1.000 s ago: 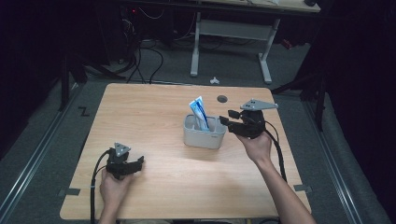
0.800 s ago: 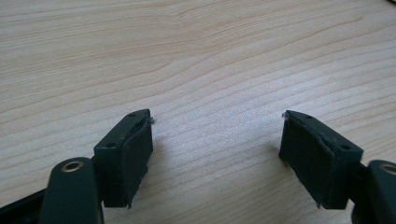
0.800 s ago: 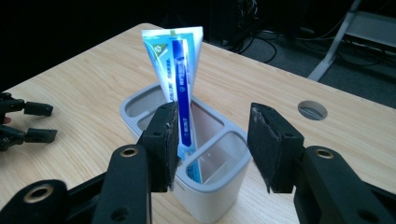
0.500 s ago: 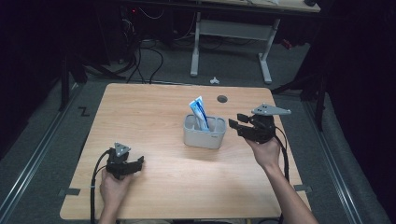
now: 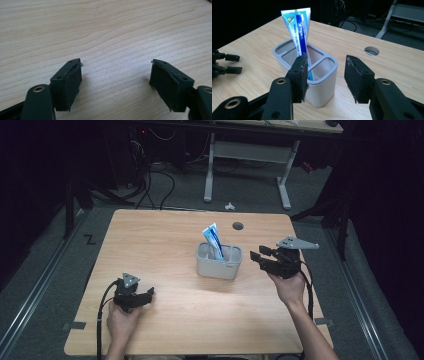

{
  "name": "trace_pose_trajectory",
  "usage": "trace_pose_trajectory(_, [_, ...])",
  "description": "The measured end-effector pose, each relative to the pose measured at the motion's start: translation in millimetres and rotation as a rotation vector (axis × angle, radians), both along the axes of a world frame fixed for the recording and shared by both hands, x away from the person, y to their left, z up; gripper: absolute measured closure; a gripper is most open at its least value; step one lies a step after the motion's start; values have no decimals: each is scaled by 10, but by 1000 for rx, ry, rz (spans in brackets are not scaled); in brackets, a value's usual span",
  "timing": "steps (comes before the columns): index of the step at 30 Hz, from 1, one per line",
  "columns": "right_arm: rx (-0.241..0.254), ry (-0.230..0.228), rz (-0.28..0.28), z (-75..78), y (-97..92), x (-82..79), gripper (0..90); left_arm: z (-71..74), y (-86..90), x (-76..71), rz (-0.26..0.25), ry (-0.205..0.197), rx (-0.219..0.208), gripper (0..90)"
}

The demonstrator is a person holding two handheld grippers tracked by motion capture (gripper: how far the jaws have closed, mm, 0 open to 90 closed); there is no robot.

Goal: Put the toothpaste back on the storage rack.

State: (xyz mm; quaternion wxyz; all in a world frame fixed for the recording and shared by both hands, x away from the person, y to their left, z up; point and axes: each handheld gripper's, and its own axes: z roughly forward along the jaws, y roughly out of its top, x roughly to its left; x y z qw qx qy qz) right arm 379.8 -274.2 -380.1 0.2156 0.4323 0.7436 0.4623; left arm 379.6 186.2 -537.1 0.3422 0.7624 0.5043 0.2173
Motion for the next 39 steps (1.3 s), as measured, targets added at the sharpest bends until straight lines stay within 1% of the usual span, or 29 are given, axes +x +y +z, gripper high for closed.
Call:
trace_pose_trajectory(6, [28,4,-15,-38,-79,-28,541,0,0,0,0,0,0,258])
trace_pose_trajectory(10, [35,5,-20,-65,-122,-54,541,0,0,0,0,0,0,258])
trace_pose_trajectory(16, [60,9,-31,-107,-193,-90,541,0,0,0,0,0,0,258])
trace_pose_trajectory(27, [81,31,-50,-224,-287,-129,544,0,0,0,0,0,0,258])
trace_pose_trajectory(39, [87,44,-65,-322,-322,-149,545,0,0,0,0,0,0,258])
